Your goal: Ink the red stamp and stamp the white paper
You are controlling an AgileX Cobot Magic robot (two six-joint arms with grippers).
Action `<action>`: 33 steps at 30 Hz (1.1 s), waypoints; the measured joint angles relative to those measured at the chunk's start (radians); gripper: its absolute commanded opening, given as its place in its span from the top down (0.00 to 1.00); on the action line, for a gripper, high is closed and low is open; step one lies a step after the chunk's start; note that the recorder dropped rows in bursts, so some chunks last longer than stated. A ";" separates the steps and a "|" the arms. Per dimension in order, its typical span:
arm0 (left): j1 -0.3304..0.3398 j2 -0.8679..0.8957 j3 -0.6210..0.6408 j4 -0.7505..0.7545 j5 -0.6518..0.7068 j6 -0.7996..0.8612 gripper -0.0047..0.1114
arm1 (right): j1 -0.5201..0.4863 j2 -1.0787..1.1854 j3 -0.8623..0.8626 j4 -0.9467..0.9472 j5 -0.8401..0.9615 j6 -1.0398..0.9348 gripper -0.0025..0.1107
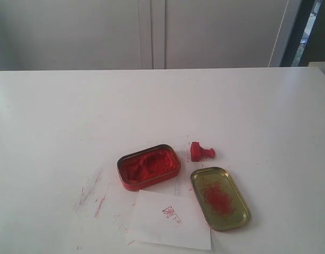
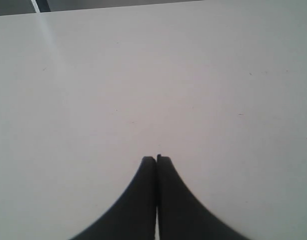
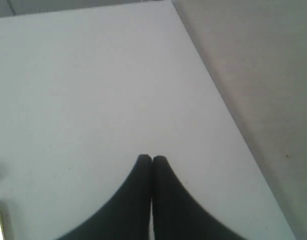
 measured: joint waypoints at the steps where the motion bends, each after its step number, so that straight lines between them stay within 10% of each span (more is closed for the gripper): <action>1: 0.000 0.000 0.000 0.000 0.000 0.000 0.96 | 0.000 -0.025 0.014 -0.011 -0.020 0.000 0.98; 33: 0.000 0.000 0.000 0.000 0.000 0.000 0.96 | 0.000 -0.173 0.084 -0.060 -0.160 -0.002 0.98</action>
